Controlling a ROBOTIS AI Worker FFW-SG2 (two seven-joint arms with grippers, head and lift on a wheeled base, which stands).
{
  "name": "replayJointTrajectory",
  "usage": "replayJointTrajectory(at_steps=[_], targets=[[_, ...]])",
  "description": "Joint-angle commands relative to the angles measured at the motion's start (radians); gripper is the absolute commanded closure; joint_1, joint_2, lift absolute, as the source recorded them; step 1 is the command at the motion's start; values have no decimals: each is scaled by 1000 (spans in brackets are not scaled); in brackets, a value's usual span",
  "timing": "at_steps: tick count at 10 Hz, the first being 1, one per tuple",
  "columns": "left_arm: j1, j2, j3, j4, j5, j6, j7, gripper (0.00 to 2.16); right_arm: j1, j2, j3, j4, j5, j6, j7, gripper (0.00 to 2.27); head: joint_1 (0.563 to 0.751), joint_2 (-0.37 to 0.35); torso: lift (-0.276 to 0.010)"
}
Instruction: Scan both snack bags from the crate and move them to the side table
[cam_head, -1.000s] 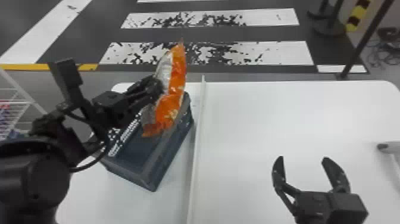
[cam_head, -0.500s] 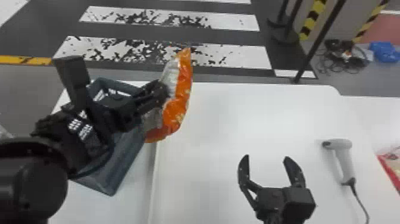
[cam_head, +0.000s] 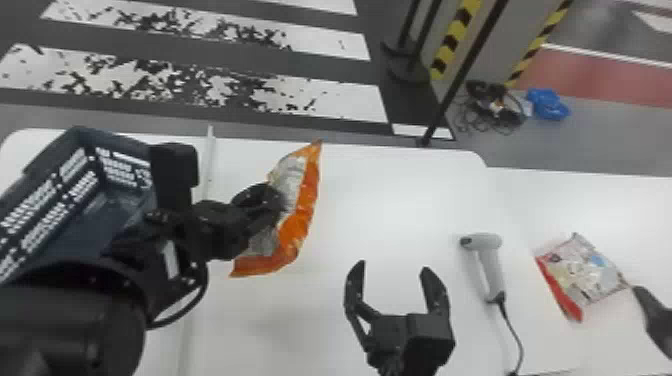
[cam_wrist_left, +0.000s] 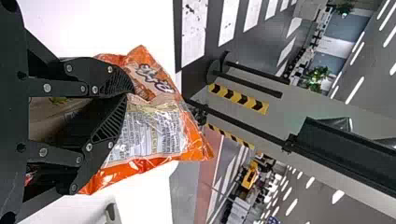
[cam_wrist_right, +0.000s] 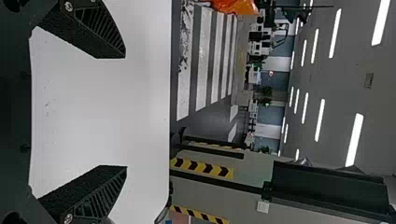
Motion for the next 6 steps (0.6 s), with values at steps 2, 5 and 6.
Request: replayJointTrajectory(at_steps=[2,5,6], targets=[[-47,-3,-126,152,-8,-114,75,2142,-1,0,3,0,2,-32,-58,80,695,-304,-75],[-87,-3,-208,261,-5,-164,143,434,-1,-5,1,0,0,-44,-85,80,695,-350,-75],[-82,-3,-210,253,-5,-164,144,-2,-3,-8,1,0,0,-47,-87,80,695,-350,-75]])
